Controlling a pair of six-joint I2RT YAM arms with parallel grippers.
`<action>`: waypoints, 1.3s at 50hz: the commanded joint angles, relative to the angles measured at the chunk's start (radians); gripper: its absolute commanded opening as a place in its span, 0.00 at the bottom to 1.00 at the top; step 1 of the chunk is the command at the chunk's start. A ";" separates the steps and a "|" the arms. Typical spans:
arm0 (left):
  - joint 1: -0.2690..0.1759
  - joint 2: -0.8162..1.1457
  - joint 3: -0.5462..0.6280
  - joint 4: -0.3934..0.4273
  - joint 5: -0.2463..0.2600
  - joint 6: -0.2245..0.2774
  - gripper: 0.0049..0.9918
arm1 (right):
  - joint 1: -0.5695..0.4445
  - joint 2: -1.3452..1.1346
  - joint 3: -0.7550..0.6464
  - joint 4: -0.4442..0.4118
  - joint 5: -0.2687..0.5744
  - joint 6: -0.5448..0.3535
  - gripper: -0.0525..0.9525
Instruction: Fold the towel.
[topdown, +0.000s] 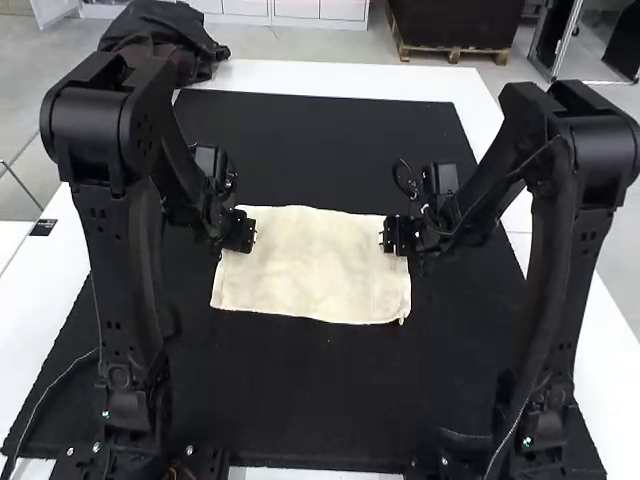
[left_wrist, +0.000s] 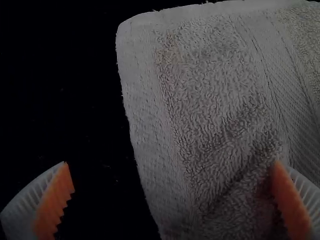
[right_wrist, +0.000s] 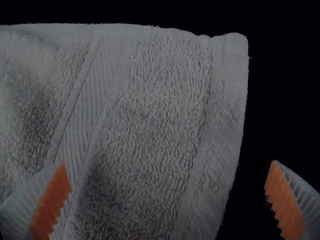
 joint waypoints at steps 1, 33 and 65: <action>-0.002 0.014 0.025 0.012 -0.003 -0.002 0.93 | 0.021 0.013 0.036 0.008 0.019 -0.042 0.95; -0.007 0.017 0.020 0.075 -0.003 -0.013 0.93 | 0.027 0.088 0.044 0.047 0.045 -0.063 0.95; 0.007 0.017 -0.047 0.200 0.003 -0.013 0.02 | 0.012 0.070 -0.002 0.102 0.025 -0.072 0.03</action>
